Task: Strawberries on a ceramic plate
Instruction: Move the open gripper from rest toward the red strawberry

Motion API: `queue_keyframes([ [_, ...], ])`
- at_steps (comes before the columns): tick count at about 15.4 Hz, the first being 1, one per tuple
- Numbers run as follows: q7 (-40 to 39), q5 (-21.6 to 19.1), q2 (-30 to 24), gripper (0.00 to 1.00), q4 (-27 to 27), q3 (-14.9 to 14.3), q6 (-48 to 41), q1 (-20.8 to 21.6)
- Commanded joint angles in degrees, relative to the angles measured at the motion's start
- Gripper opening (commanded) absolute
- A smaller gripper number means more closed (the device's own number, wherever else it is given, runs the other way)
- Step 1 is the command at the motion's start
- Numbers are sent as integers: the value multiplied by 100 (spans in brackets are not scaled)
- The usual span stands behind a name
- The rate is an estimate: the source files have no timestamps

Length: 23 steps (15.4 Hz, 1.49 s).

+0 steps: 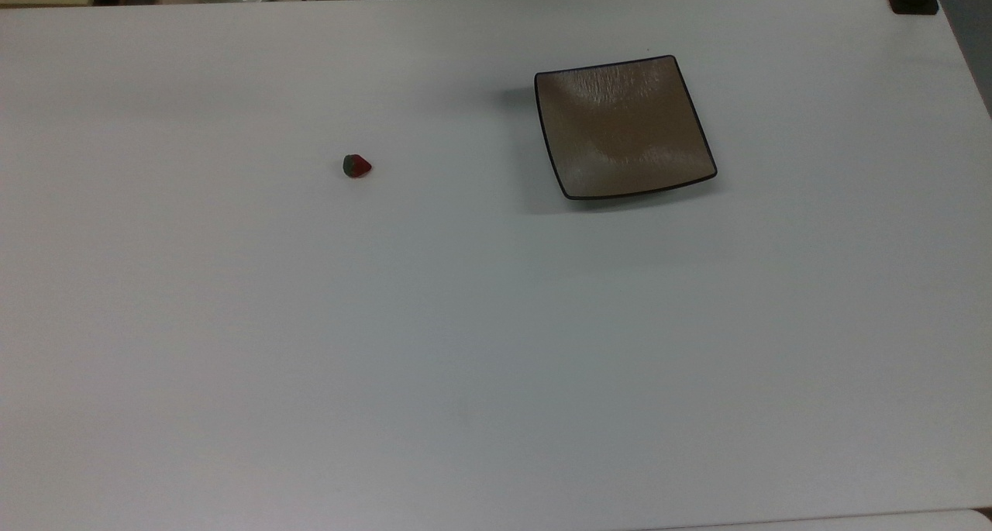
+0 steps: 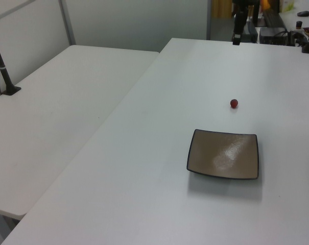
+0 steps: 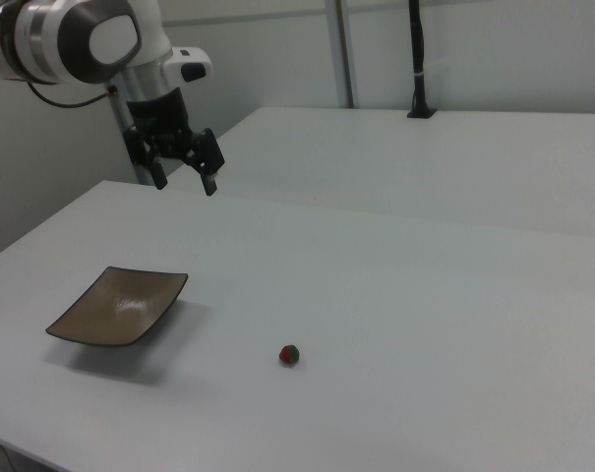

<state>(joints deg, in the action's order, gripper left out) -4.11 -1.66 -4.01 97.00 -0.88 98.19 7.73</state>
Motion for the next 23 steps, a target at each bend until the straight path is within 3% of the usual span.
queue_keyframes([
  [1,103,8,32,100,-15,-61,165,62],
  [11,-115,8,41,100,64,-61,165,18],
  [17,-2829,43,190,100,398,-87,174,-184],
  [23,-3447,218,357,100,460,-140,331,-325],
])
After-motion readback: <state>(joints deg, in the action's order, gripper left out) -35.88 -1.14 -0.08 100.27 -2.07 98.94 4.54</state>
